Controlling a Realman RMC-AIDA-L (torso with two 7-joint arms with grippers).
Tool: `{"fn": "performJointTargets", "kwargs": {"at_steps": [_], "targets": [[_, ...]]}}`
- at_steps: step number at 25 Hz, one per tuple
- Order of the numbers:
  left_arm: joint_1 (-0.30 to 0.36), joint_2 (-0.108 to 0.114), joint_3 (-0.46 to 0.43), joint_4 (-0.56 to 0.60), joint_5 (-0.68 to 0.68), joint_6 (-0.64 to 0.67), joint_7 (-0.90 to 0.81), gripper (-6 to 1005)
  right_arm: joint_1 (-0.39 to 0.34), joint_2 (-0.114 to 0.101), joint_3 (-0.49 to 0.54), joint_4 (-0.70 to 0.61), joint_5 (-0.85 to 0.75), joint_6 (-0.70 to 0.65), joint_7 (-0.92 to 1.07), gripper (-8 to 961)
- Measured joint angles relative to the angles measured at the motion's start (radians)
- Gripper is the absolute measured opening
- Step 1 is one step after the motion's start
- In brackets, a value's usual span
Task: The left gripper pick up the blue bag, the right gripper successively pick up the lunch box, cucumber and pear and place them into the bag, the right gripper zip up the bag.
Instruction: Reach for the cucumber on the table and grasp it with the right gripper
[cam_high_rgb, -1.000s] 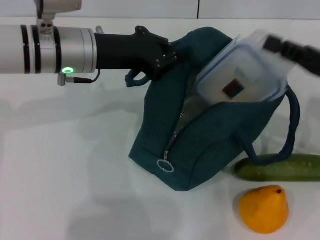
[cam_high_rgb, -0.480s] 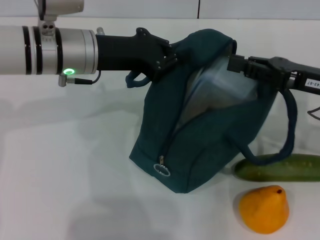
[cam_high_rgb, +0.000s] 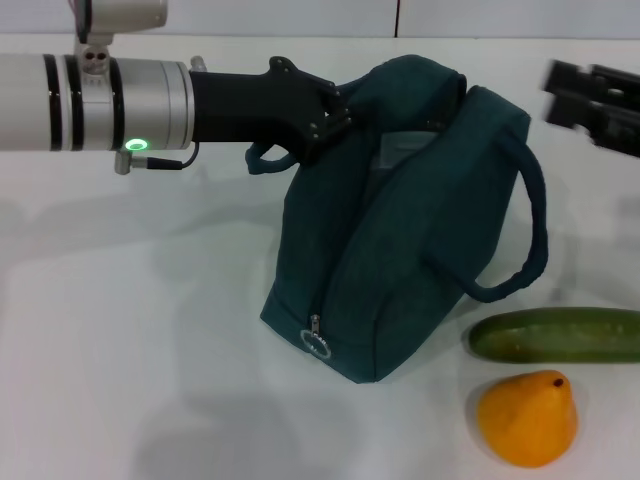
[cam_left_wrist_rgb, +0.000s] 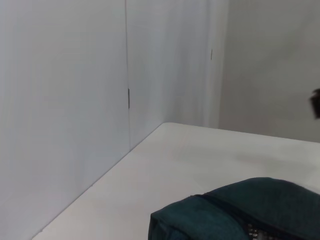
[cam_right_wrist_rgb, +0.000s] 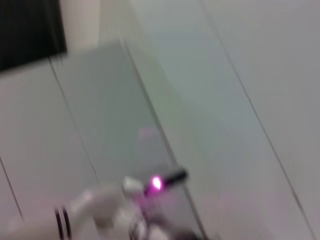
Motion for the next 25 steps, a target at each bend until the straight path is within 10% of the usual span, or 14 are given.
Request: {"fn": "performJointTargets", "kwargs": {"at_steps": [5,13,25], "targets": [[0.016,0.001,-0.001,0.0,0.0,-0.002,0.0,44,-0.072,-0.042,0.065,-0.171,-0.214,0.033,0.086,679],[0.015,0.0,0.0,-0.01,0.001,-0.043,-0.002,43,-0.079,0.004,0.184,-0.385,-0.694,0.058,0.225,690],[0.011,-0.001,0.002,-0.014,-0.011,-0.064,-0.007,43,0.045,0.037,0.105,-0.487,-0.96,0.026,0.355,819]]}}
